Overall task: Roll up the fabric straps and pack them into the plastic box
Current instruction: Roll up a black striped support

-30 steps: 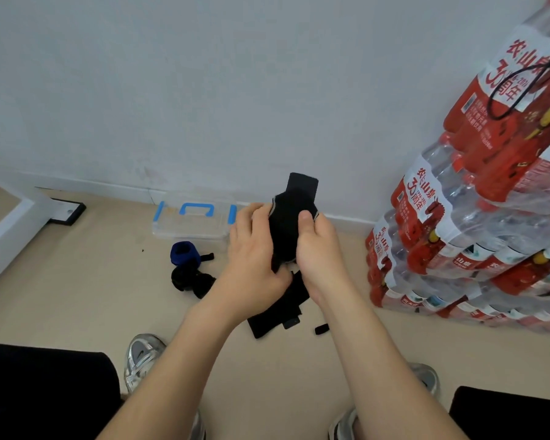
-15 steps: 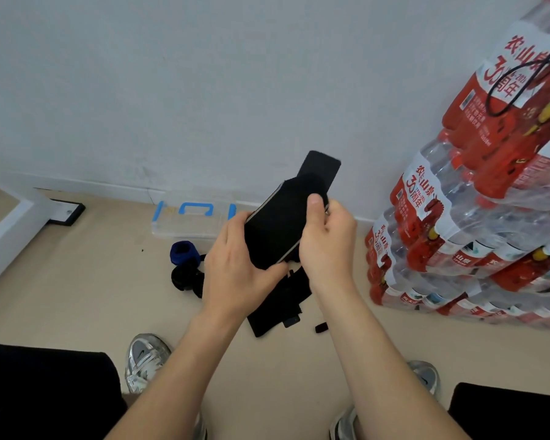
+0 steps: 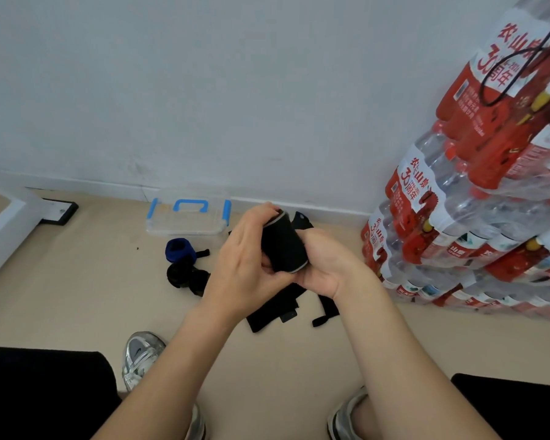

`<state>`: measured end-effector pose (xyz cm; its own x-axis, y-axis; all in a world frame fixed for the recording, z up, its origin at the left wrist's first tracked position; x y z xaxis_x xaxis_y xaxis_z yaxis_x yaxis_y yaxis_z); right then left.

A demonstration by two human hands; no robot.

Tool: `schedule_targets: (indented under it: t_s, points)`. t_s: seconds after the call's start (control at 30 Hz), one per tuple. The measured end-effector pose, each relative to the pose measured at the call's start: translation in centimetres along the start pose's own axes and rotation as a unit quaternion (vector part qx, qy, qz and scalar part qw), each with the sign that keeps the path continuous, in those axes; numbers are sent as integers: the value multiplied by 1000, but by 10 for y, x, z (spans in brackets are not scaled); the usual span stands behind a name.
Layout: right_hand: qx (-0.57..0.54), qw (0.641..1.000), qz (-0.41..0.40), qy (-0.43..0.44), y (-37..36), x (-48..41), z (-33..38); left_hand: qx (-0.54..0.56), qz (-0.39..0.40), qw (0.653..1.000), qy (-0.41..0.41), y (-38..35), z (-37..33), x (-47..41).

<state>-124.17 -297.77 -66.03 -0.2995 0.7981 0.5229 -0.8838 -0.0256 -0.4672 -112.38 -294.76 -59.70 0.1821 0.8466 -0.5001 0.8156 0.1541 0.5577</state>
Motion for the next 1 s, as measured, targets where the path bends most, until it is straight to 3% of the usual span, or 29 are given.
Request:
schedule_targets:
  t_s: [0.07, 0.1, 0.17, 0.2, 0.27, 0.4, 0.47, 0.63, 0.9, 1.0]
  points:
    - [66, 991, -80, 86, 11, -2, 10, 19, 52, 998, 27, -3, -3, -7]
    - [148, 969, -137, 143, 17, 0, 18, 44, 93, 993, 64, -5, 1, -9]
    - [321, 880, -225, 270, 19, 10, 38, 167, 164, 956, 180, -8, 11, -8]
    - [368, 837, -238, 328, 14, 16, 44, 225, 156, 931, 243, -6, 17, -6]
    - [389, 793, -236, 405, 0, 26, 48, 236, 102, 907, 333, 2, 27, -5]
    - [400, 761, -214, 463, -17, 31, 45, 180, 87, 915, 350, -1, 29, -3]
    - [353, 793, -206, 452, -12, 27, 42, 189, 83, 921, 330, -1, 29, -2]
    - [65, 941, -141, 300, -13, 8, 18, 185, 88, 944, 260, 7, 21, -8]
    - [15, 980, -69, 186, -19, 0, 16, 110, 101, 971, 185, 11, 5, -16]
    - [-40, 988, -15, 146, -18, 3, 21, 143, 94, 967, 190, 7, 3, -13]
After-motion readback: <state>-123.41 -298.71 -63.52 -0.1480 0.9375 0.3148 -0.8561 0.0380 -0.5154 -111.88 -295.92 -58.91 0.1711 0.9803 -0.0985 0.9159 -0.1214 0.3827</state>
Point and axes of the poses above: each hand's wrist, its own x-axis away from the middle knuckle, its own y-axis out of the back of the hand, z = x × y, the point moved 7 cm from there along -x, towards the middle knuckle, and after that the axes turned 2 degrees about y, right-handed, at the moved point
